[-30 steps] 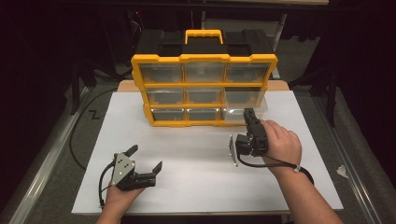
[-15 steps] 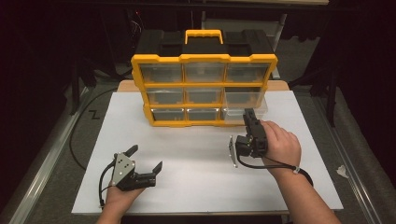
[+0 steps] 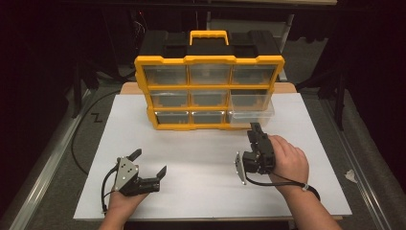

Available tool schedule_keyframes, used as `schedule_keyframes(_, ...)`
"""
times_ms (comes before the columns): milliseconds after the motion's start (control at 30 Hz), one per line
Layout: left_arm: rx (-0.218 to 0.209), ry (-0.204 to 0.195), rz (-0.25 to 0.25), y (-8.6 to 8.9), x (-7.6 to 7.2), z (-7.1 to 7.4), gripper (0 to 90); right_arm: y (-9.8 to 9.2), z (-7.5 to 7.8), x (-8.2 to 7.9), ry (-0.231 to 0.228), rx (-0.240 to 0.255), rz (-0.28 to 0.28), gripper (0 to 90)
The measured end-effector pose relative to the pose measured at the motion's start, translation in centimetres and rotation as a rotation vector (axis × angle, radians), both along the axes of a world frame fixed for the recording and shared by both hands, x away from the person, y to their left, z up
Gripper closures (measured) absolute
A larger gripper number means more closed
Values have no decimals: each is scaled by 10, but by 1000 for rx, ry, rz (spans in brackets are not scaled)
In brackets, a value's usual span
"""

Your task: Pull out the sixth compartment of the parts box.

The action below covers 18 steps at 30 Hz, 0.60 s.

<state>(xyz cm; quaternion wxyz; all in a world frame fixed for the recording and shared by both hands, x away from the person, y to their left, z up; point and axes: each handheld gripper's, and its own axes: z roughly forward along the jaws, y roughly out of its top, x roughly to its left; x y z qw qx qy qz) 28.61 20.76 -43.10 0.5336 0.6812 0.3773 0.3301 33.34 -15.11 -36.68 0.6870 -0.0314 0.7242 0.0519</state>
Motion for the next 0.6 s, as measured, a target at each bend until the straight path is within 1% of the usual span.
schedule_keyframes(133,0,-1,-1,0,0,0,2,-2,-13,-4,20,-7,6,568)
schedule_keyframes(233,0,-1,-2,0,0,0,2,-5,-22,-7,47,12,-7,560)
schedule_keyframes(267,0,-1,-3,0,0,0,2,-6,-23,-7,45,-13,1,559)
schedule_keyframes(367,2,0,-4,0,0,0,2,-10,-32,-9,68,0,-14,554)
schedule_keyframes(433,3,1,-4,-1,0,0,2,-13,-38,-9,68,-6,-8,551)
schedule_keyframes(467,3,1,-4,-1,0,0,2,-13,-38,-9,68,-6,-8,551)
schedule_keyframes(500,3,1,-5,-1,0,-1,2,-15,-44,-10,83,-5,-21,548)
schedule_keyframes(533,4,1,-5,-1,0,-1,2,-17,-47,-10,91,-10,-25,546)
schedule_keyframes(567,4,2,-5,-1,0,-1,2,-18,-50,-11,97,-2,-30,545)
schedule_keyframes(600,4,2,-5,-1,0,-1,2,-20,-52,-12,106,-3,-36,544)
